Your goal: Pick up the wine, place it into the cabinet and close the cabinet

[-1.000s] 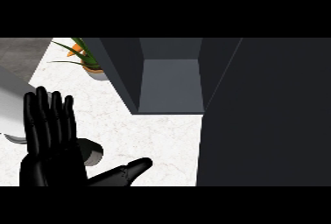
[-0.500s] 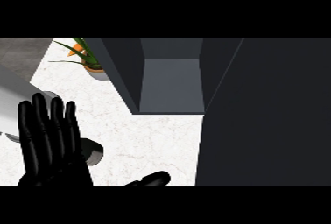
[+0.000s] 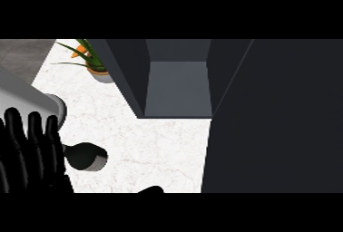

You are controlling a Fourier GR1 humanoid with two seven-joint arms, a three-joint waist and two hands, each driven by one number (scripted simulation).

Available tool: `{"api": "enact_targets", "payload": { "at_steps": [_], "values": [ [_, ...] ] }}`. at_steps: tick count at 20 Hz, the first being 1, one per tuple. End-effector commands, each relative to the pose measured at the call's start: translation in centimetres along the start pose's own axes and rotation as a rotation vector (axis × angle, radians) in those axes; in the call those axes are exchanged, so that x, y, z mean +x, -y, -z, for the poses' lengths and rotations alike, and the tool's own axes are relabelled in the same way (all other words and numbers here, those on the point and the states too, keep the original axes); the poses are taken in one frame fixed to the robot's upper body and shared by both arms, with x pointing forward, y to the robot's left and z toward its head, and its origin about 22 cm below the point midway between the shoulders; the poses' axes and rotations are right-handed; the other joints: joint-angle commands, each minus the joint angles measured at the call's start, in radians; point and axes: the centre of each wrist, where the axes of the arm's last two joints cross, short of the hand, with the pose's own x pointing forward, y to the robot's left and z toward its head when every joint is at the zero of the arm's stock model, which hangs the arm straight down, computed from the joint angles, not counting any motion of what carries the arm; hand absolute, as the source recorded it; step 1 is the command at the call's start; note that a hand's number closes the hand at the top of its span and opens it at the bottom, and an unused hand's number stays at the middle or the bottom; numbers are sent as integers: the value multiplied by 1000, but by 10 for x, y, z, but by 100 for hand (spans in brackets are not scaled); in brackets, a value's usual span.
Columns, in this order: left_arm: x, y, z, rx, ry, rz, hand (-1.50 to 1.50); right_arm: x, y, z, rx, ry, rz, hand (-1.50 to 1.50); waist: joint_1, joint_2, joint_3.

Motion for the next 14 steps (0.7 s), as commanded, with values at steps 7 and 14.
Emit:
{"api": "enact_targets", "payload": {
  "at_steps": [7,14],
  "values": [
    [14,-30,-8,94,6,27,-150,29,-5,-16,-33,20,7,-150,2,-1,-1],
    [8,-47,9,144,-26,39,-150,15,1,-13,-19,27,5,-150,-1,1,-1]
  ]
}}
